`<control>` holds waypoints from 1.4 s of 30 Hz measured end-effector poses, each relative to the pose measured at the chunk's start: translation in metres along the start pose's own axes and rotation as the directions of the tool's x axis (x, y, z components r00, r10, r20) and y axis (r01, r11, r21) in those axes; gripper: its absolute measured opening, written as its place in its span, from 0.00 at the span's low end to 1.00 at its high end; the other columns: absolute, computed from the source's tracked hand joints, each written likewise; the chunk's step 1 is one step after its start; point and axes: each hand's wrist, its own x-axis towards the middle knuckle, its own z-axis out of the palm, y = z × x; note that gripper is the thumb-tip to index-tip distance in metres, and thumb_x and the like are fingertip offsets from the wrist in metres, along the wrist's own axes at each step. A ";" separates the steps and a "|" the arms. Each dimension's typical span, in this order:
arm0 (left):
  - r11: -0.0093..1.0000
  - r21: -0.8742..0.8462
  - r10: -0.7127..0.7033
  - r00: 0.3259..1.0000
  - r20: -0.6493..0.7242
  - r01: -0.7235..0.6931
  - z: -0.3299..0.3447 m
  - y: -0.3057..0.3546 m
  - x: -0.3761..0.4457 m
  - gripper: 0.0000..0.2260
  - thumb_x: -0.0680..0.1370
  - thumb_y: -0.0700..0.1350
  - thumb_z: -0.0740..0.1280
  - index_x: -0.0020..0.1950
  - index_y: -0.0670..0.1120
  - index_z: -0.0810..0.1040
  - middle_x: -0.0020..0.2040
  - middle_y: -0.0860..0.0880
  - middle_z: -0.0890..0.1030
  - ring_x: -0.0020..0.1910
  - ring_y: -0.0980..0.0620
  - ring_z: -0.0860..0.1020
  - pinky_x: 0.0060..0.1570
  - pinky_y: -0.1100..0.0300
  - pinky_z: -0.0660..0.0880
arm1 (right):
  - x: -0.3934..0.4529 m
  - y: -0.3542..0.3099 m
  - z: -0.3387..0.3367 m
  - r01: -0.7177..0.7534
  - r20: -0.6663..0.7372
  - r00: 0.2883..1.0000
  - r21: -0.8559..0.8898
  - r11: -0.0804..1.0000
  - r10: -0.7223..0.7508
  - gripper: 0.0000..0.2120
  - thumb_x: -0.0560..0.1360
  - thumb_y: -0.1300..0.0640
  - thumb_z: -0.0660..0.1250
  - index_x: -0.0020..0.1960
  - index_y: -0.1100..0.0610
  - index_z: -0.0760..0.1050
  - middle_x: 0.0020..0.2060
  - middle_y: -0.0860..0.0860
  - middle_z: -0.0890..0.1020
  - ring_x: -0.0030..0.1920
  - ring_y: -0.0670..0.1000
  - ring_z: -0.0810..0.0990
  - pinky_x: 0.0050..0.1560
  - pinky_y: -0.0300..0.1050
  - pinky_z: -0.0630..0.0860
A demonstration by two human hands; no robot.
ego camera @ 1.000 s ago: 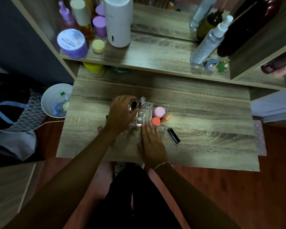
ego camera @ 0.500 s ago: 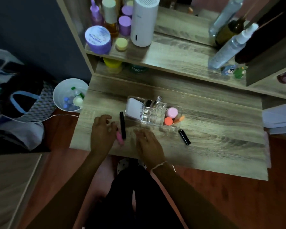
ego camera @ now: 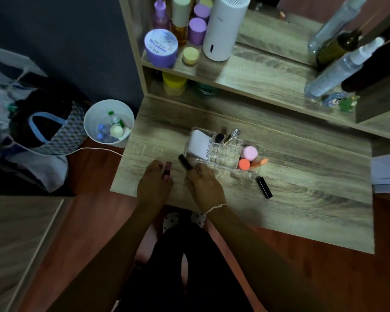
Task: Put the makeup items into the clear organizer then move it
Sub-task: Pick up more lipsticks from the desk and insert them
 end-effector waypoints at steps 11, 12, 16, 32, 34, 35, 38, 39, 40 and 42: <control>0.994 -0.015 0.109 0.994 -0.022 -0.110 -0.009 0.005 0.009 0.09 0.71 0.43 0.70 0.51 0.45 0.80 0.46 0.45 0.78 0.41 0.47 0.78 0.40 0.60 0.67 | -0.030 0.013 -0.009 -0.057 0.094 0.995 0.212 0.976 0.038 0.14 0.75 0.59 0.65 0.60 0.58 0.75 0.48 0.60 0.78 0.47 0.62 0.79 0.46 0.47 0.73; 0.988 -0.047 0.144 0.989 -0.032 -0.145 -0.010 0.010 0.010 0.10 0.71 0.43 0.70 0.52 0.45 0.80 0.46 0.46 0.78 0.40 0.50 0.77 0.40 0.60 0.68 | -0.034 0.015 -0.012 -0.053 0.070 0.997 0.258 0.965 0.036 0.11 0.75 0.60 0.65 0.56 0.57 0.78 0.48 0.58 0.79 0.48 0.60 0.79 0.47 0.45 0.73; 0.926 -0.169 0.333 0.941 -0.061 -0.338 -0.012 0.040 0.013 0.11 0.72 0.41 0.72 0.54 0.45 0.79 0.47 0.48 0.78 0.39 0.55 0.77 0.41 0.65 0.71 | -0.049 0.023 -0.028 -0.129 -0.036 0.985 0.484 0.865 0.167 0.19 0.71 0.65 0.61 0.57 0.52 0.79 0.48 0.54 0.83 0.48 0.53 0.80 0.50 0.41 0.74; 0.793 -0.204 0.587 0.809 0.007 -0.574 0.023 0.115 0.036 0.13 0.74 0.38 0.71 0.57 0.37 0.79 0.52 0.40 0.82 0.48 0.49 0.80 0.51 0.53 0.77 | -0.019 0.058 -0.093 -0.162 -0.406 0.747 0.656 0.738 0.526 0.02 0.75 0.55 0.68 0.48 0.51 0.79 0.39 0.47 0.84 0.39 0.40 0.80 0.40 0.25 0.72; 0.781 -0.170 0.612 0.791 0.008 -0.602 0.027 0.114 0.037 0.12 0.74 0.38 0.71 0.56 0.37 0.79 0.51 0.40 0.83 0.49 0.46 0.80 0.53 0.46 0.77 | -0.011 0.059 -0.095 -0.169 -0.414 0.736 0.654 0.738 0.535 0.03 0.75 0.57 0.69 0.48 0.52 0.78 0.37 0.45 0.82 0.37 0.41 0.80 0.39 0.31 0.75; 0.779 -0.160 0.616 0.788 0.008 -0.607 0.028 0.114 0.037 0.11 0.74 0.38 0.71 0.55 0.37 0.79 0.50 0.40 0.83 0.48 0.46 0.80 0.53 0.44 0.77 | -0.007 0.059 -0.096 -0.188 -0.400 0.733 0.657 0.730 0.549 0.03 0.75 0.57 0.69 0.49 0.52 0.78 0.36 0.45 0.82 0.36 0.41 0.81 0.40 0.33 0.76; 0.796 -0.142 0.595 0.804 0.002 -0.589 0.034 0.112 0.039 0.10 0.75 0.40 0.70 0.54 0.39 0.80 0.50 0.42 0.83 0.49 0.45 0.79 0.51 0.47 0.76 | 0.001 0.060 -0.096 -0.240 -0.342 0.749 0.659 0.713 0.568 0.04 0.75 0.57 0.68 0.50 0.54 0.78 0.39 0.50 0.85 0.38 0.46 0.82 0.42 0.39 0.77; 0.805 -0.138 0.582 0.813 -0.004 -0.577 0.036 0.110 0.040 0.10 0.75 0.41 0.70 0.54 0.40 0.80 0.50 0.43 0.83 0.50 0.46 0.79 0.51 0.50 0.76 | 0.004 0.061 -0.096 -0.254 -0.327 0.759 0.647 0.718 0.563 0.05 0.75 0.57 0.68 0.50 0.55 0.78 0.40 0.51 0.85 0.38 0.48 0.82 0.43 0.40 0.77; 0.811 -0.134 0.574 0.819 -0.010 -0.570 0.037 0.109 0.041 0.10 0.75 0.41 0.70 0.55 0.40 0.80 0.50 0.43 0.83 0.50 0.46 0.79 0.50 0.55 0.75 | 0.006 0.060 -0.096 -0.263 -0.316 0.766 0.640 0.722 0.560 0.05 0.75 0.57 0.68 0.50 0.55 0.78 0.42 0.52 0.85 0.39 0.49 0.82 0.44 0.41 0.77; 0.819 -0.120 0.564 0.826 -0.011 -0.561 0.039 0.107 0.042 0.10 0.75 0.42 0.70 0.55 0.41 0.80 0.51 0.43 0.83 0.50 0.48 0.78 0.47 0.60 0.72 | 0.011 0.059 -0.096 -0.282 -0.299 0.769 0.633 0.721 0.565 0.05 0.75 0.58 0.68 0.50 0.55 0.78 0.44 0.52 0.85 0.40 0.49 0.82 0.45 0.40 0.76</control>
